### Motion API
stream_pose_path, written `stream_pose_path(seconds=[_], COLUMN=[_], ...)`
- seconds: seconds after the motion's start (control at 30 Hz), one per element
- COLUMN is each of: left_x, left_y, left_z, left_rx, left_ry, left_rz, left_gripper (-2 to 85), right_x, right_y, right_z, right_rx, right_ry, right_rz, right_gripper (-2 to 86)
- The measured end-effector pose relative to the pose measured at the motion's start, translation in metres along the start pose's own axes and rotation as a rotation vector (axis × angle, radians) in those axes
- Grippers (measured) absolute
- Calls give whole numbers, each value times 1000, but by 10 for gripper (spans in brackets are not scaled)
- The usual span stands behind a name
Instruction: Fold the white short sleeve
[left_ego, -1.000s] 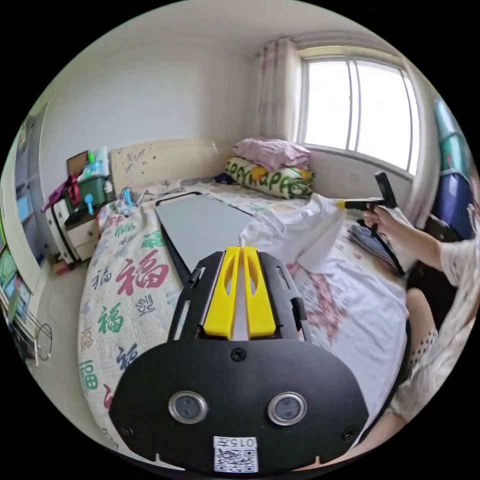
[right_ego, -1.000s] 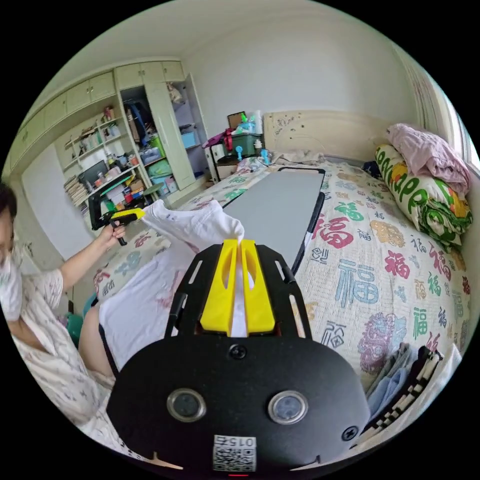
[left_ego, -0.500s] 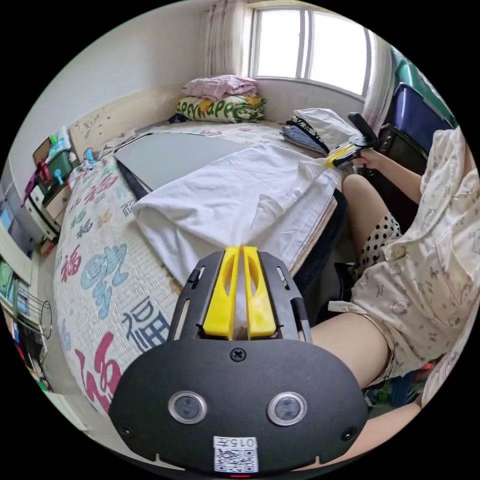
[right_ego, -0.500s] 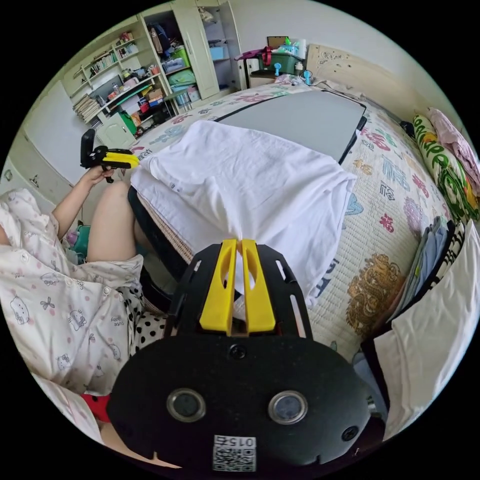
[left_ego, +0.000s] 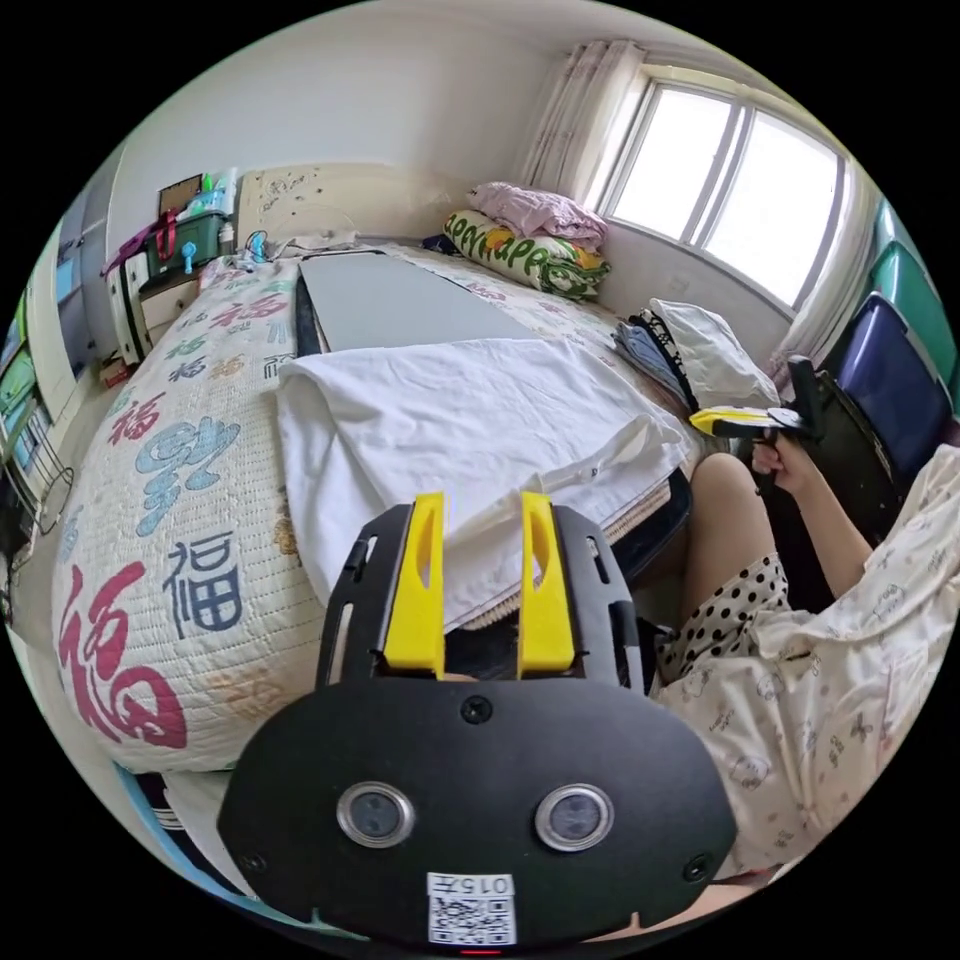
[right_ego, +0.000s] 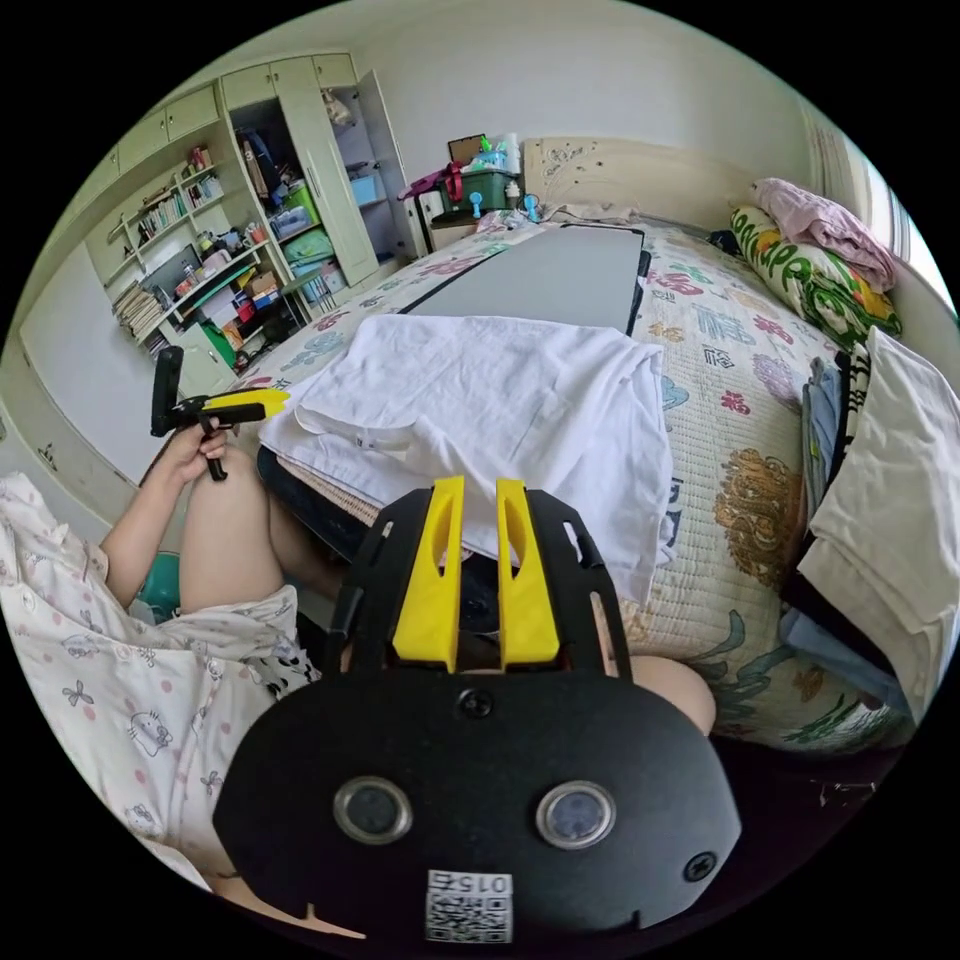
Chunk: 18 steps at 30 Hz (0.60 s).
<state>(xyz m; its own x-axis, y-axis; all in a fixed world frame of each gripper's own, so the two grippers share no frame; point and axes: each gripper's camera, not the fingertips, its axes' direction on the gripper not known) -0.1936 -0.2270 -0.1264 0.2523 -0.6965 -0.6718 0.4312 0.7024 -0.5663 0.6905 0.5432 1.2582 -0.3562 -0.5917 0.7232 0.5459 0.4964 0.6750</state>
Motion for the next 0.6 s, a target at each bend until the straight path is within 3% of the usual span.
stream_pose_path(seconds=[0.3, 0.43, 0.6], left_x=[9, -3, -42], left_y=[53, 79, 96], left_z=[42, 30, 16], left_rx=[-73, -10, 89], left_ry=[137, 180, 262], left_rz=[44, 38, -37], left_gripper=[68, 61, 60], right_x=[129, 190, 249], right_y=[-7, 1, 23], right_z=[66, 113, 168], right_rx=[48, -16, -150], right_ry=[-97, -138, -49], right_rz=[120, 127, 99], right_gripper=[62, 54, 55])
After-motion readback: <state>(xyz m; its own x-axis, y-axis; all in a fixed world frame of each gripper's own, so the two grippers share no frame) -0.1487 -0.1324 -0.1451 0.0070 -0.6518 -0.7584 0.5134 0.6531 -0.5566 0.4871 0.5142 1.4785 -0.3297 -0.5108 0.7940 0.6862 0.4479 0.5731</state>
